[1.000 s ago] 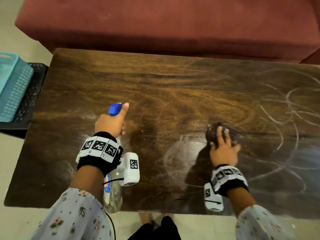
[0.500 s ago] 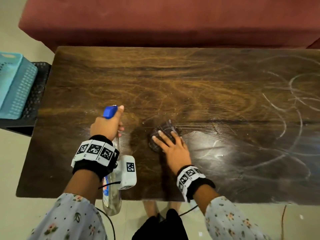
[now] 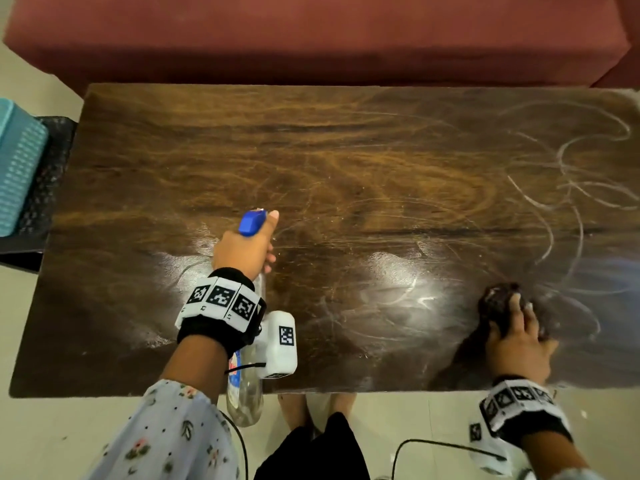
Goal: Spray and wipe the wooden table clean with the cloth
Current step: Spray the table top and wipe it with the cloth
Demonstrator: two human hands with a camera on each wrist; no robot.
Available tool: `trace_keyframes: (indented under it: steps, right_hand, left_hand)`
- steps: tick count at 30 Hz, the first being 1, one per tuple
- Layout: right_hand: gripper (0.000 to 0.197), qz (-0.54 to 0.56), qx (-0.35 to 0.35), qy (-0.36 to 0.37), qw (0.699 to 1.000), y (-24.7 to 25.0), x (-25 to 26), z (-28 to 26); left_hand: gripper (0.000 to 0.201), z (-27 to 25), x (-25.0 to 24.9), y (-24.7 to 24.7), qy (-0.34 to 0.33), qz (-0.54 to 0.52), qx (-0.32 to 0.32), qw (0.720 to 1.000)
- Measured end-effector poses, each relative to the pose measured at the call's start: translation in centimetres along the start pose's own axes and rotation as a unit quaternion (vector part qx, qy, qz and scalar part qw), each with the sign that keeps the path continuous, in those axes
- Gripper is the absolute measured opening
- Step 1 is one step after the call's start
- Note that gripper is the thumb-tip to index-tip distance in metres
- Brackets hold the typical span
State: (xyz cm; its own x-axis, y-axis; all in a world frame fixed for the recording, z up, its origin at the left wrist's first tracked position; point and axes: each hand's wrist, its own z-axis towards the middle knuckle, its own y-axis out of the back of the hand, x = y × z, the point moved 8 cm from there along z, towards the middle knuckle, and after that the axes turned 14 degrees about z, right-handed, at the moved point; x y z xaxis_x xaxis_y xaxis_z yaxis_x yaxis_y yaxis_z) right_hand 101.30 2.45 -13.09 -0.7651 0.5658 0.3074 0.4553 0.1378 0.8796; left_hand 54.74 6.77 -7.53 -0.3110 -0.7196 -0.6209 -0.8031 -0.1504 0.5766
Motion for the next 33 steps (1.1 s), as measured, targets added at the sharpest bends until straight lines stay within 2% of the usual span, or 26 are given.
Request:
trace_keyframes:
  steps: [2, 4, 8, 11, 14, 16, 18, 19, 21, 24, 26, 27, 30, 33]
  right_hand:
    - [0.06, 0.015, 0.017, -0.044, 0.999, -1.4, 1.6, -2.2]
    - [0.06, 0.011, 0.04, -0.027, 0.999, -3.4, 5.4, -4.4]
    - [0.059, -0.033, 0.109, 0.107, 0.988, -8.9, 14.7, -9.4]
    - [0.057, -0.02, 0.158, 0.185, 0.97, -13.0, 20.4, -12.9]
    - [0.056, -0.012, 0.197, 0.259, 0.945, -16.3, 23.9, -16.9]
    - [0.063, -0.022, 0.178, 0.36, 0.916, -16.8, 25.2, -19.2]
    - [0.068, -0.052, 0.223, 0.426, 0.875, -17.5, 24.1, -20.4]
    - [0.069, -0.07, 0.223, 0.456, 0.859, -17.4, 23.1, -20.2]
    - [0.074, -0.095, 0.166, 0.502, 0.843, -15.0, 20.6, -18.7]
    - [0.096, -0.095, 0.12, 0.455, 0.877, -11.9, 13.9, -13.5]
    - [0.101, -0.075, 0.115, 0.404, 0.904, -9.3, 8.7, -9.0]
    - [0.093, -0.065, 0.097, 0.39, 0.913, -7.8, 6.7, -7.0]
    - [0.05, -0.032, -0.004, 0.308, 0.951, -2.1, 1.6, -0.9]
    - [0.05, -0.001, -0.027, 0.206, 0.978, 0.4, -2.7, 2.6]
  left_hand:
    - [0.046, 0.1, 0.6, 1.0, 0.01, 0.008, -0.008, 1.0]
    - [0.05, 0.2, 1.3, 2.3, 0.02, 0.015, -0.02, 0.999]
    - [0.052, 0.3, 3.0, 4.7, 0.03, 0.044, -0.042, 0.998]
    - [0.046, 0.7, 4.4, 6.0, 0.035, 0.016, -0.052, 0.998]
    - [0.043, 0.5, 5.6, 6.7, 0.036, 0.012, -0.061, 0.997]
    - [0.044, 0.1, 5.9, 6.6, 0.033, 0.017, -0.066, 0.997]
    - [0.045, -0.7, 5.6, 6.1, 0.035, 0.029, -0.075, 0.996]
    - [0.047, -1.1, 5.3, 5.8, 0.035, 0.04, -0.077, 0.996]
    - [0.049, -2.1, 4.4, 4.5, 0.035, 0.055, -0.071, 0.995]
    - [0.047, -3.6, 2.6, 2.4, 0.02, 0.05, -0.057, 0.997]
    - [0.047, -4.4, 1.9, 0.9, 0.012, 0.036, -0.049, 0.998]
    - [0.047, -4.7, 1.6, 0.3, 0.01, 0.029, -0.043, 0.999]
    - [0.049, -5.3, 1.2, -1.9, 0.006, 0.014, -0.02, 1.0]
    - [0.047, -5.8, 1.6, -3.2, -0.004, 0.012, -0.013, 1.0]
